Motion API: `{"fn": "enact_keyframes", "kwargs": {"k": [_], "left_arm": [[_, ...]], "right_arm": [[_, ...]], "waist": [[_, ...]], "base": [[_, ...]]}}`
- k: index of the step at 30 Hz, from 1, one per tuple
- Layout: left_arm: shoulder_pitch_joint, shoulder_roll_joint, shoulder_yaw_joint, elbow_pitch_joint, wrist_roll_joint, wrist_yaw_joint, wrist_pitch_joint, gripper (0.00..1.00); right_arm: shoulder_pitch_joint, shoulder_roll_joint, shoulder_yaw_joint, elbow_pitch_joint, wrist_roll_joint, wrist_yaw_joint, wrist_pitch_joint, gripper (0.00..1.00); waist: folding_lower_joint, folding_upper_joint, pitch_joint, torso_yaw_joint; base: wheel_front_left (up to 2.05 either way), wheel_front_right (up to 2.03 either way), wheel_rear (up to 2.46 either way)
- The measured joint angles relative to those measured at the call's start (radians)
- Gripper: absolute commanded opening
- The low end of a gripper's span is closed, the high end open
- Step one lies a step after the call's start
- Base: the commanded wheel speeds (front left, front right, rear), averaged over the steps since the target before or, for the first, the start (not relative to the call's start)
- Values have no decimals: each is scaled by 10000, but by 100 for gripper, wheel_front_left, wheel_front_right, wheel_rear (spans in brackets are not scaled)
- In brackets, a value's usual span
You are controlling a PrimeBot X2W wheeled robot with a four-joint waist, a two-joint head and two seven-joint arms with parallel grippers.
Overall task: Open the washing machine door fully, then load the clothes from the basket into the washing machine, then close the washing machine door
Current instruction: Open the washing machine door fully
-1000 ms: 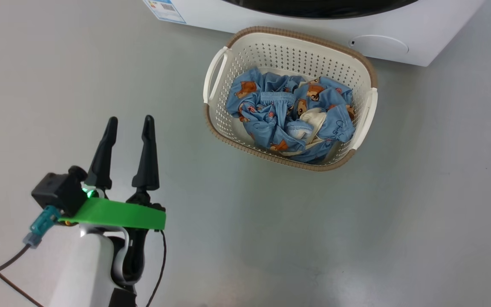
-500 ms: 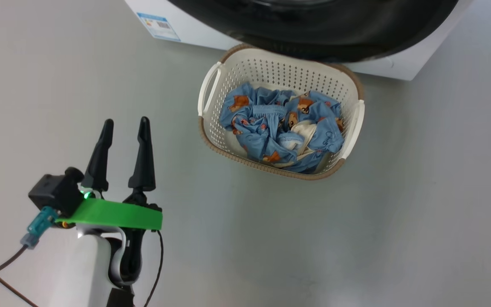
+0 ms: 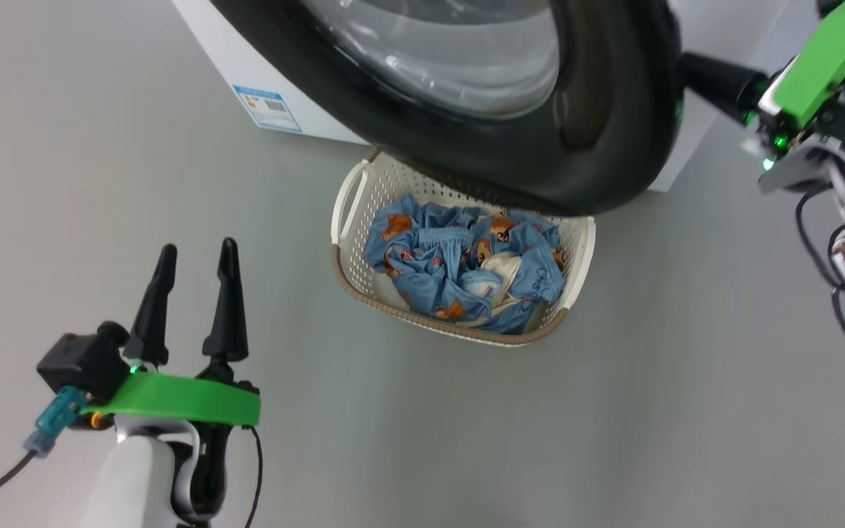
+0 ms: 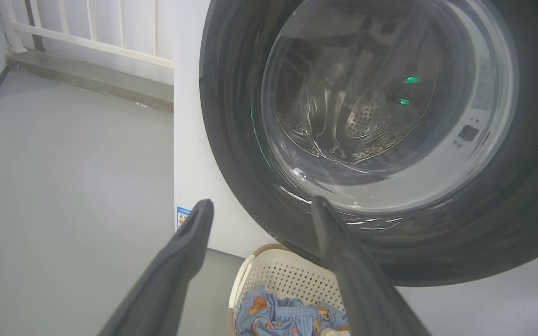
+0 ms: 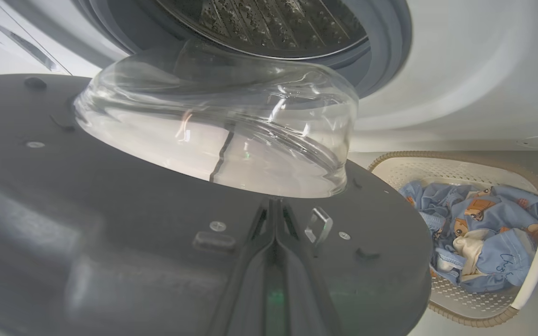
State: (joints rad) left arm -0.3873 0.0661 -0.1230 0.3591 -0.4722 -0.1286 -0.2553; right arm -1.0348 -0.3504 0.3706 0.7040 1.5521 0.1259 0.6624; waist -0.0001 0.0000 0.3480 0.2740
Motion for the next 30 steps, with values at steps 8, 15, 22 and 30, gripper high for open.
{"fn": "enact_keyframes", "kwargs": {"k": [8,15,22,30], "left_arm": [[471,127,163,176,46,0,0,100],[870,153,207,314,46,4,0,100],[1343,391,261,313,46,151,96,100],[1801,675,305,-81,44,341,437,100]], "right_arm": [[1118,226,79,-462,261,0,272,0],[1789,412,90,-640,604,-12,441,0],[2734,754,63,-911,846,-36,623,0],[3395,1037,-125,-1112,947,-36,853,0]], "waist": [[-1,0,-706,80],[-1,0,-1268,239],[-1,0,-1916,519],[0,0,-2446,1130]], "base": [[0,0,0],[0,0,0],[0,0,0],[0,0,0]]}}
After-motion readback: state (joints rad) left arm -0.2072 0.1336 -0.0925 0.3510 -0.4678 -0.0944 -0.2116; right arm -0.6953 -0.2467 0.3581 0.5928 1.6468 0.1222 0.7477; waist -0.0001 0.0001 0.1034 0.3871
